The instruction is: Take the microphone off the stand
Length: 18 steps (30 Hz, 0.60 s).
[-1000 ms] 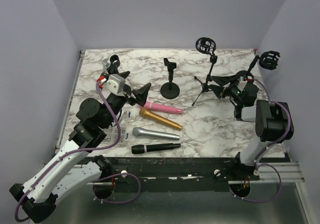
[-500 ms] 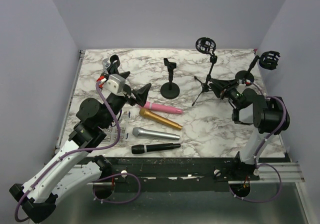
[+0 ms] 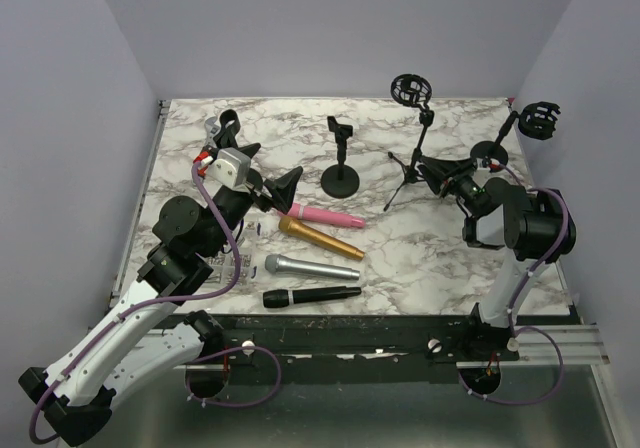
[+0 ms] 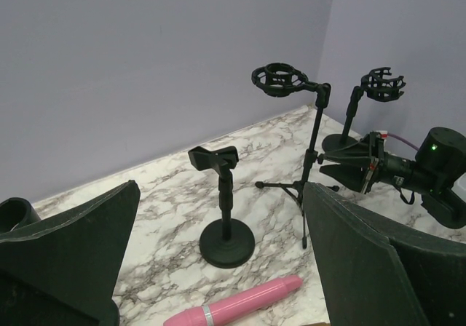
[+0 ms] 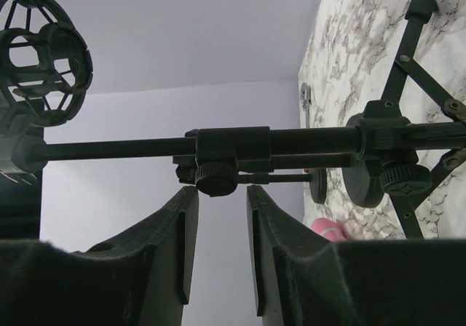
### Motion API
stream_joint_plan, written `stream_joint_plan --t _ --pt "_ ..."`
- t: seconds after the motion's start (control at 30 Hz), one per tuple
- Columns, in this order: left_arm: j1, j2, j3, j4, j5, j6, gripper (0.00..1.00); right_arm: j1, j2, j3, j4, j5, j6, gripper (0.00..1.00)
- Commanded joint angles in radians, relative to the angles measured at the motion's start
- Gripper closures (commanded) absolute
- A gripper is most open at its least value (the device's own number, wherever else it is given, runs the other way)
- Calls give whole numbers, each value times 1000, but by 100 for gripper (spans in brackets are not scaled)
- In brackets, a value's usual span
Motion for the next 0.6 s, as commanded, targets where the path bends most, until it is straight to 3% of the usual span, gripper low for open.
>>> stream_joint_plan --t 0.0,0.57 --pt "-3 -2 31 -8 25 -7 1 -2 35 27 47 8 4 62" --pt "-4 6 34 -10 29 -9 1 -1 53 76 45 1 -4 61"
